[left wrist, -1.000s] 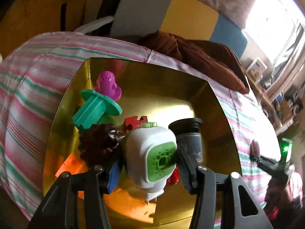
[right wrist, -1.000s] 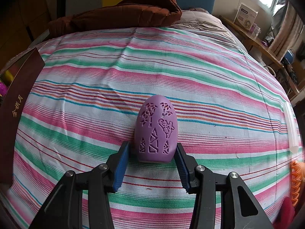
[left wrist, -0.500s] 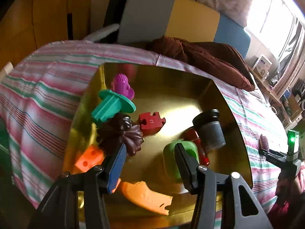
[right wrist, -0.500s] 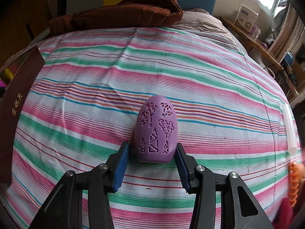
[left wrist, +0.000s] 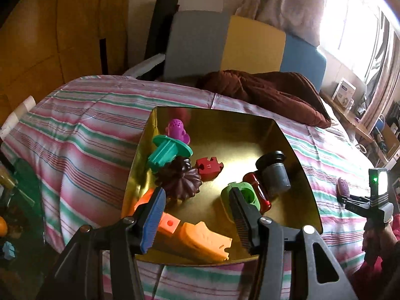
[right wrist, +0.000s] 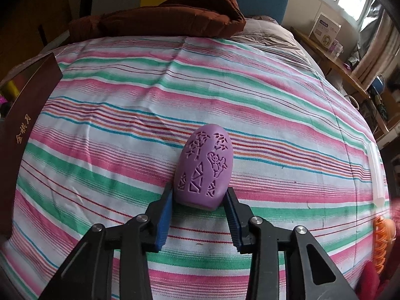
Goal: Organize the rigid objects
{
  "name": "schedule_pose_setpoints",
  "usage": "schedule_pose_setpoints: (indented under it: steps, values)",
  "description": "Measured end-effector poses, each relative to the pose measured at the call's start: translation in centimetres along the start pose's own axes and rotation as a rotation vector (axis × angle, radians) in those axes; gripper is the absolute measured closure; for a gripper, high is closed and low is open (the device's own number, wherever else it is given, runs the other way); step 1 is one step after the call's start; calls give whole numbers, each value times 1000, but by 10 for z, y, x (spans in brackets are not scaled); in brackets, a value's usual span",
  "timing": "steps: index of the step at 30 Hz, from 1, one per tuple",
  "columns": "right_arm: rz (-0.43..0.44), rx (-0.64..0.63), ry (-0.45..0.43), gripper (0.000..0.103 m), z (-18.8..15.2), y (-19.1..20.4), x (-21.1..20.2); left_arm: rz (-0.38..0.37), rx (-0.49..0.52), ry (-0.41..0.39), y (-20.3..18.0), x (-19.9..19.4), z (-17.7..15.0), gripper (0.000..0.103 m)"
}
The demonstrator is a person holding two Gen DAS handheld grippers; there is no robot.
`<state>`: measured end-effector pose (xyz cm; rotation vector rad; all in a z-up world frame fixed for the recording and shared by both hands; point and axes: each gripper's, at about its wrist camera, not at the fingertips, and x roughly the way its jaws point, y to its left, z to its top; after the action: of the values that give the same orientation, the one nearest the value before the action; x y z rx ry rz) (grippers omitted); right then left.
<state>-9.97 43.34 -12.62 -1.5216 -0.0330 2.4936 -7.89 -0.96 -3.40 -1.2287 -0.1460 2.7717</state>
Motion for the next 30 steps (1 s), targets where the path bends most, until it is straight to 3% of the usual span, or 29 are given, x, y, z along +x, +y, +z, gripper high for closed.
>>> schedule_pose_setpoints:
  steps: [14, 22, 23, 24, 27, 30]
  values:
    - [51, -4, 69, 64, -8, 12, -15, 7, -12, -2, 13, -10, -12, 50]
    - [87, -8, 12, 66, -8, 33, -39, 13, -11, -12, 15, -14, -15, 50]
    - [108, -12, -14, 90, -6, 39, -47, 14, -11, -12, 16, -15, -16, 50]
    - [132, -12, -22, 102, -4, 43, -53, 15, -14, -11, 17, -15, -16, 50]
    - [188, -30, -63, 102, 5, 63, -72, 14, -22, -3, 20, -14, -17, 50]
    - [165, -103, -71, 102, 10, 89, -74, 10, -27, 5, 22, -13, -19, 50]
